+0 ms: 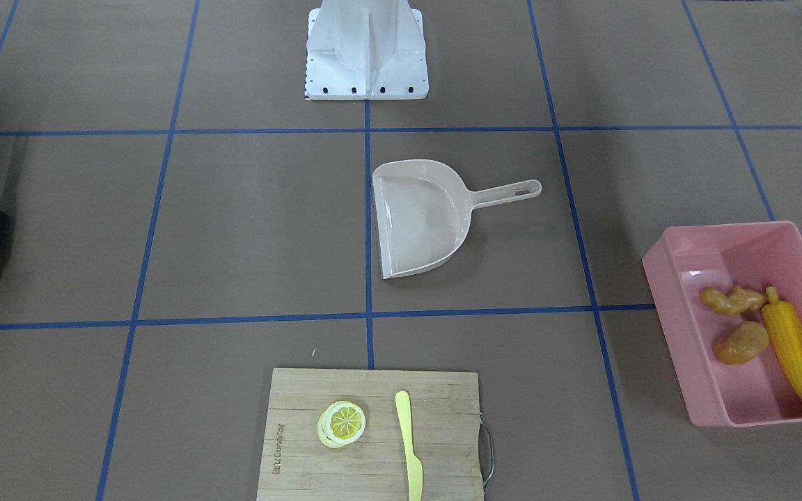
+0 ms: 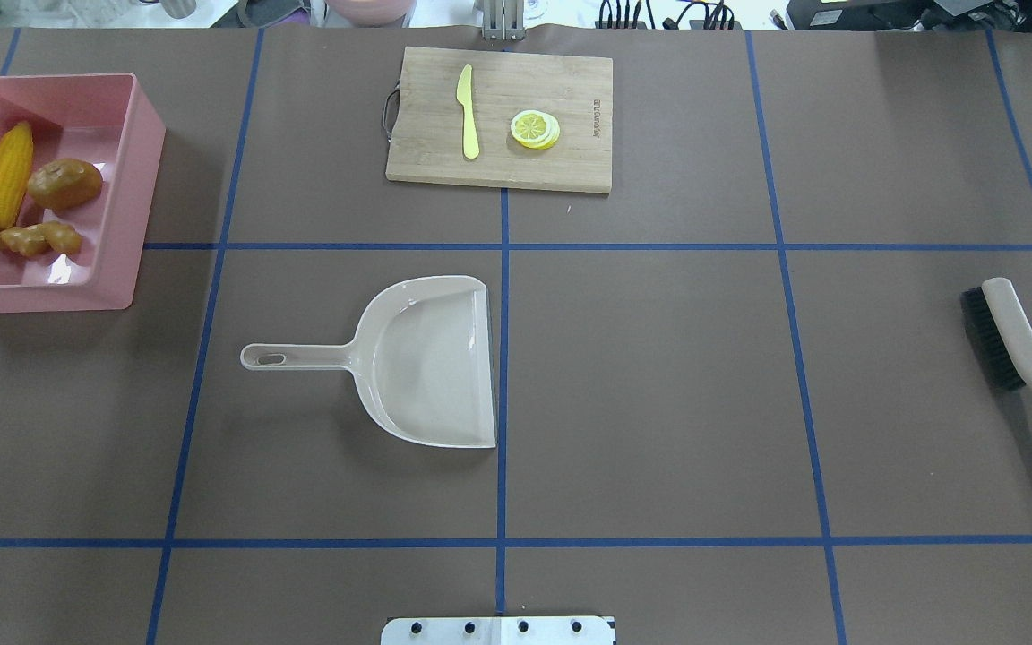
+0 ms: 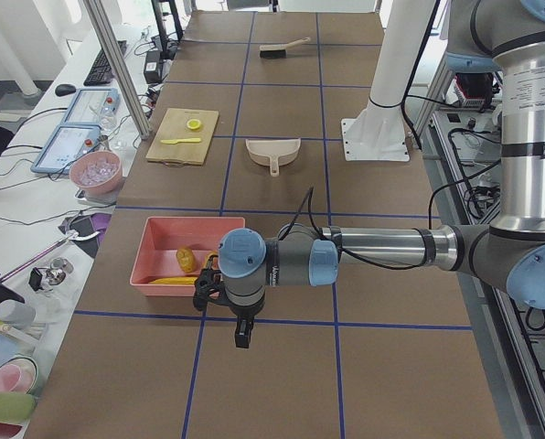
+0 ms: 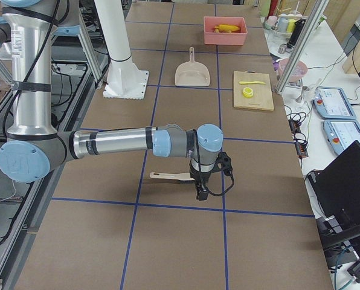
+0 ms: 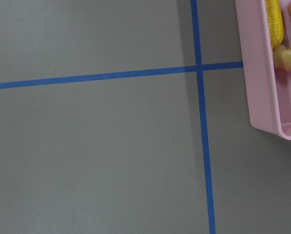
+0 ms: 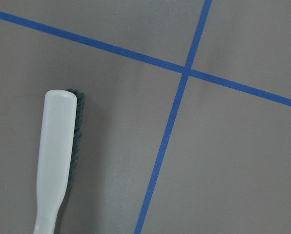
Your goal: Sweep and dump trash into bin
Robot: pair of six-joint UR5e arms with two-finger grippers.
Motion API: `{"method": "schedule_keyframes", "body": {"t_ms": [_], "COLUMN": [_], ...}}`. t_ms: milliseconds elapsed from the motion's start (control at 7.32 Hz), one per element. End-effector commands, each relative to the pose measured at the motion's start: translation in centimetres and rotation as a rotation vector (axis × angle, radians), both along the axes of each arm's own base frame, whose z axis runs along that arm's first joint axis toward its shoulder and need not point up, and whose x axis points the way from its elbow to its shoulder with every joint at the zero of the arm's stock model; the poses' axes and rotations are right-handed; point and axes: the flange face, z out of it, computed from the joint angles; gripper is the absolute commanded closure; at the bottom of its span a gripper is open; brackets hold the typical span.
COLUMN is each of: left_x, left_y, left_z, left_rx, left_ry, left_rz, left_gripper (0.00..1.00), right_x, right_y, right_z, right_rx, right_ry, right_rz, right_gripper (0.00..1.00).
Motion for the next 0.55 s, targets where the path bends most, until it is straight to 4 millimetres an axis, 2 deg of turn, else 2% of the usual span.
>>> {"method": "schedule_keyframes", "body": {"t_ms": [0, 410], "left_x": [0.03, 0.03], "left_y": [0.04, 0.02], "left_z": [0.01, -0.08], "left_rx": [-0.001, 0.002], "left_ry": [0.003, 0.003], "left_rz": [0.0, 0.0], "left_gripper": [0.02, 0.02], "right_x": [-0.03, -0.02], "right_y": [-0.03, 0.08], "right_z": [0.15, 0.11], "right_rx": [-0.003, 0.0], "right_ry": [0.001, 0.001], "right_rz": [-0.001, -0.001], "right_gripper": [0.0, 0.0]}}
